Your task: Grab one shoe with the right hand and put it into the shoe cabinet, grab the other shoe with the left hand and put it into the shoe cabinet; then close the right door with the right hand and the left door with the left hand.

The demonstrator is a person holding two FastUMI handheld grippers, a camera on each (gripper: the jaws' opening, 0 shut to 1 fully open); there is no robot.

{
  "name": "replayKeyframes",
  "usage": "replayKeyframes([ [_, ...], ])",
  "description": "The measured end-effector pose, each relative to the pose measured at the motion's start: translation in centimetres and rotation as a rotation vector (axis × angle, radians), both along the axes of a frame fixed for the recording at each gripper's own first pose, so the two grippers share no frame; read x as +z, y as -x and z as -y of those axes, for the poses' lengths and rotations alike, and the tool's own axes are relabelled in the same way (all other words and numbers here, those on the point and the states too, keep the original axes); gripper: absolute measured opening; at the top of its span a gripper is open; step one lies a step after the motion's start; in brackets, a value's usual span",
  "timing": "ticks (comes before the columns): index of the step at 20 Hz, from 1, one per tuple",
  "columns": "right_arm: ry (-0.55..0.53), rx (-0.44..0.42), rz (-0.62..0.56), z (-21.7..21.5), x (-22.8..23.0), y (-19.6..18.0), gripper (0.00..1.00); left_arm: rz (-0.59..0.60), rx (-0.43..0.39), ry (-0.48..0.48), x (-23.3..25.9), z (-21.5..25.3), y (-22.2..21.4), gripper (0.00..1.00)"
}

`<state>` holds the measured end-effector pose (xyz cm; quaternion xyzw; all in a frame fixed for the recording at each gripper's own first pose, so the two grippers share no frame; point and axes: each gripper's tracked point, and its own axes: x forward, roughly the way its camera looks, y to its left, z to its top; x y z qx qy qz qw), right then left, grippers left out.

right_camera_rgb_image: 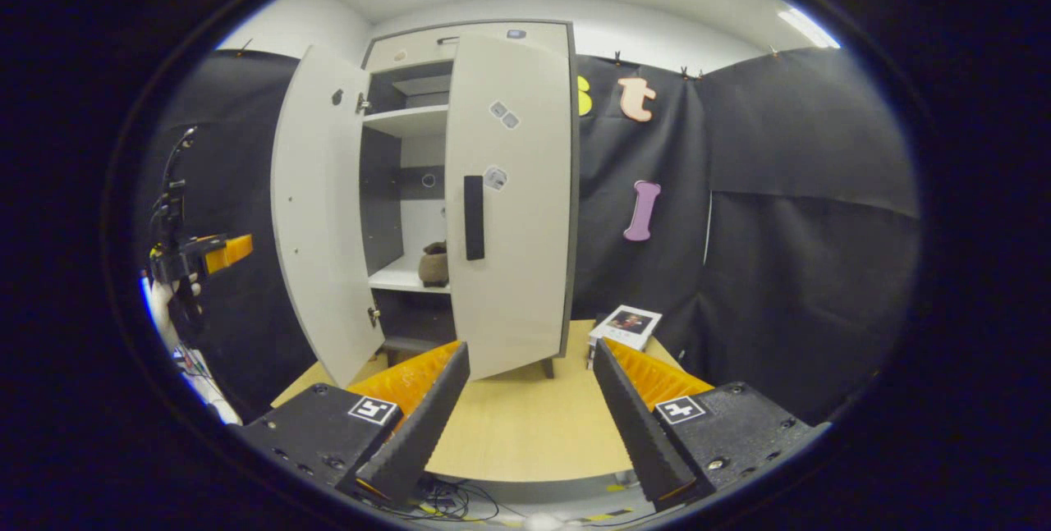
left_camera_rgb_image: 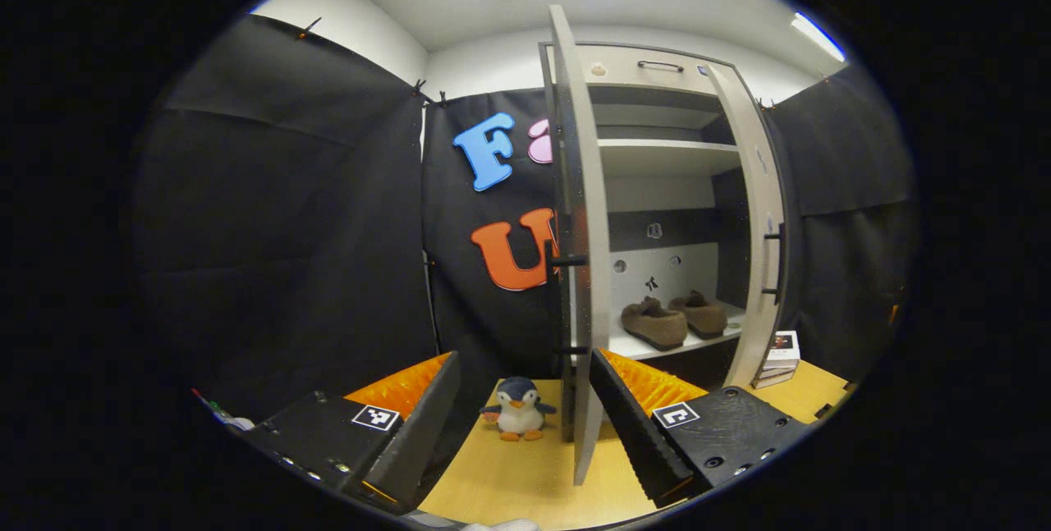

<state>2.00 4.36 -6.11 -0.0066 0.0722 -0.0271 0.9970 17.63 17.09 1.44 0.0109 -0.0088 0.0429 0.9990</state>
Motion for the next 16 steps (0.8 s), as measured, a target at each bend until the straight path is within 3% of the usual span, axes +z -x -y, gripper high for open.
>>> replayKeyframes([
  [7,-0.024,-0.050,-0.009,0.9,-0.6,2.1,0.99,-0.006,0.057,0.001,0.6,-3.0,-6.2,0.96],
  [16,-0.065,-0.041,-0.014,1.6,-0.6,2.5,0.99,-0.009,0.079,-0.036,0.3,-2.6,-7.3,0.92],
])
